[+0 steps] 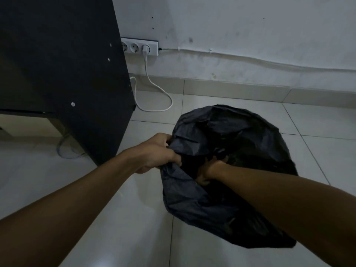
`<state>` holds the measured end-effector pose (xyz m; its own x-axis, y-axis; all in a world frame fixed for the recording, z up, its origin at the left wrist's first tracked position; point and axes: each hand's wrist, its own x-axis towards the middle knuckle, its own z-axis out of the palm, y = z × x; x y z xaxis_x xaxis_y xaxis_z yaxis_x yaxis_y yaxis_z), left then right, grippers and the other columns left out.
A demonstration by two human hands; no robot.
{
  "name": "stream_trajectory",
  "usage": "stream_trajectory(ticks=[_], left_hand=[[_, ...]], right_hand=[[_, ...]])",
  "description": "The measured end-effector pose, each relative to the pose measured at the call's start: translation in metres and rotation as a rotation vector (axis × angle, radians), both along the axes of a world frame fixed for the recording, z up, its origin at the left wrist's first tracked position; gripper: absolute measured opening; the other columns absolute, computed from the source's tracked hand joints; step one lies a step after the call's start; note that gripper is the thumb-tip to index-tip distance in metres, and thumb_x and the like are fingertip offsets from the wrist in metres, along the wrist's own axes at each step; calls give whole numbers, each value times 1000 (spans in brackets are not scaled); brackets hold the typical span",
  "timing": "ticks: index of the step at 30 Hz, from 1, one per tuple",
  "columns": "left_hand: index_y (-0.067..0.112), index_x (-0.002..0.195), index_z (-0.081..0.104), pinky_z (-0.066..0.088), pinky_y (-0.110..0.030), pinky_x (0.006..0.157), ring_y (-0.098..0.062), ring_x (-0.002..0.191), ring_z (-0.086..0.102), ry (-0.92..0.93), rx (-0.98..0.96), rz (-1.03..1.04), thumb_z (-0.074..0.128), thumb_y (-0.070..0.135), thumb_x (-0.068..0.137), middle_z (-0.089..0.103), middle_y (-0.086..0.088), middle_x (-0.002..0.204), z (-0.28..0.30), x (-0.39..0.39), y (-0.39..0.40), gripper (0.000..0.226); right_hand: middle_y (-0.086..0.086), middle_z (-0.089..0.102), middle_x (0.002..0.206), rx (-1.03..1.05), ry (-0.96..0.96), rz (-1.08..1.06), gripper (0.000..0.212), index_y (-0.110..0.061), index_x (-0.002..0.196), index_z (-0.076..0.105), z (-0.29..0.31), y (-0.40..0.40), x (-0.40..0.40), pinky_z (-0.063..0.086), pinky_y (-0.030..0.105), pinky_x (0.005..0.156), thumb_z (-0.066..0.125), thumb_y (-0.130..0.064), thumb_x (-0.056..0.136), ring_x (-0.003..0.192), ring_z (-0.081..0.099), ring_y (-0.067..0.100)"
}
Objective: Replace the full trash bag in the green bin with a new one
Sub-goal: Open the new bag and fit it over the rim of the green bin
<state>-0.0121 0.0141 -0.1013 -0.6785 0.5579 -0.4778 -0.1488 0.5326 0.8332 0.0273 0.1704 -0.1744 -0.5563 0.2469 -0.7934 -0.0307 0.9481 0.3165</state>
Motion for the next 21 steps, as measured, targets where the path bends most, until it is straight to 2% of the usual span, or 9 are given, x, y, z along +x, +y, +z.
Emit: stream_trajectory(ticks=[2, 5, 8, 11, 13, 14, 16, 18, 21], left_hand=[[6, 109, 59, 56, -32, 64, -27, 87, 65, 18, 6, 26, 69, -4, 74, 66, -12, 95, 3, 3, 7, 38], [5, 108, 59, 53, -27, 58, -25, 85, 65, 40, 12, 134, 69, 1, 79, 67, -13, 97, 5, 2, 16, 31], [4, 108, 59, 56, -29, 61, -25, 85, 66, 57, 22, 208, 74, 3, 76, 68, -14, 100, 5, 0, 20, 35], [4, 105, 61, 58, -32, 60, -23, 83, 67, 51, 16, 182, 82, 4, 68, 70, -10, 96, 10, 1, 19, 42], [5, 103, 60, 60, -37, 64, -25, 85, 69, 57, -18, 130, 85, 3, 63, 71, -10, 96, 12, 2, 16, 46], [5, 100, 59, 60, -38, 67, -26, 86, 68, 72, -32, 108, 85, 2, 63, 70, -12, 96, 13, 3, 15, 45], [7, 97, 55, 59, -42, 75, -29, 89, 66, 119, -46, 97, 81, -2, 67, 66, -15, 97, 11, 5, 11, 41], [6, 98, 53, 58, -43, 81, -29, 92, 64, 149, -31, 100, 77, -4, 70, 64, -18, 101, 8, 6, 9, 39], [7, 97, 53, 57, -40, 81, -30, 93, 64, 133, 16, 89, 75, -5, 73, 64, -19, 101, 8, 8, 11, 35]], right_hand=[[16, 3, 161, -44, 4, -14, 65, -12, 153, 17, -3, 4, 0, 15, 65, 111, 45, -11, 94, 146, 3, 41], [14, 24, 157, -249, 96, -86, 52, -8, 150, 26, 7, 10, -3, 21, 45, 116, 39, -23, 102, 144, 24, 32], [15, 27, 154, -334, 211, -180, 57, -13, 151, 25, 17, 11, -11, 27, 44, 114, 37, -40, 102, 140, 31, 33], [12, 19, 159, -383, 237, -173, 57, -14, 153, 16, 26, 12, -7, 21, 39, 116, 31, -40, 104, 143, 24, 29], [9, 16, 160, -365, 183, -182, 53, -11, 152, 17, 24, 16, 1, 19, 33, 114, 29, -33, 105, 146, 19, 26], [12, 25, 157, -334, 128, -184, 46, -8, 147, 33, 20, 17, 5, 26, 33, 110, 33, -25, 105, 143, 26, 29], [21, 45, 144, -248, 14, -168, 32, -2, 120, 59, 12, 15, 13, 40, 34, 97, 40, -11, 96, 129, 45, 35], [24, 47, 140, -212, 25, -166, 42, -1, 129, 56, 5, 16, 20, 40, 34, 99, 42, -10, 91, 127, 47, 38], [26, 45, 142, -215, 37, -169, 49, 6, 138, 46, 8, 18, 28, 40, 34, 100, 44, -3, 89, 128, 45, 40]])
